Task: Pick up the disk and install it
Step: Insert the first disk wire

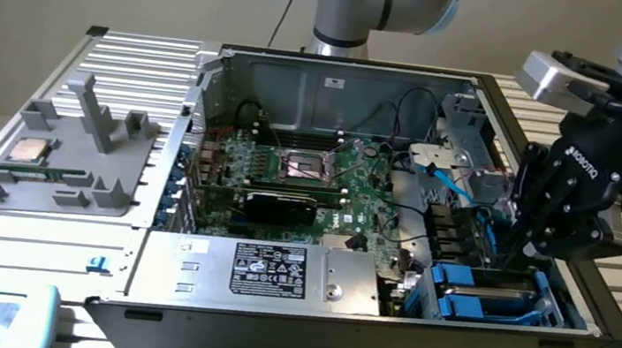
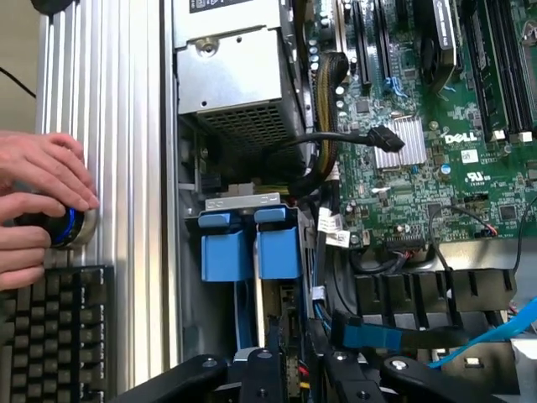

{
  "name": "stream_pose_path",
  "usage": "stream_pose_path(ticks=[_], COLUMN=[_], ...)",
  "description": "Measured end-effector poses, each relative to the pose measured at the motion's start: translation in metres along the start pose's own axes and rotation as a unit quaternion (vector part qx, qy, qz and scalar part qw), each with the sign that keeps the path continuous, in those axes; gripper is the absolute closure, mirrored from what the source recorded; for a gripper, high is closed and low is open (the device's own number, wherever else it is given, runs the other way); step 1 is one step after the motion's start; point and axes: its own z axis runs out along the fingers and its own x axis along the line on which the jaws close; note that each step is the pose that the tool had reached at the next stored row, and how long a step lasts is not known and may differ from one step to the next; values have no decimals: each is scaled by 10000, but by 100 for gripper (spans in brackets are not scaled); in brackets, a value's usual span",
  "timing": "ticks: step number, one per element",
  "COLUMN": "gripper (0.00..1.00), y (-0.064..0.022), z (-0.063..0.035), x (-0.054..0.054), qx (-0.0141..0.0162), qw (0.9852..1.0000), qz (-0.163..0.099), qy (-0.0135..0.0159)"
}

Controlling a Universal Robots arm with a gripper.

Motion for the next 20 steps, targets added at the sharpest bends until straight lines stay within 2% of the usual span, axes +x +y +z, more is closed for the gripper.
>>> stream_pose_path(ticks=[7,10,14,20], gripper=[76,76,76,76], y=[27,47,91,192], z=[-309,-419,-450,-447], x=[58,50,-24,-89], qx=[3,14,57,104], qw=[10000,10000,10000,9999], qz=[5,9,20,31], qy=[23,40,61,60])
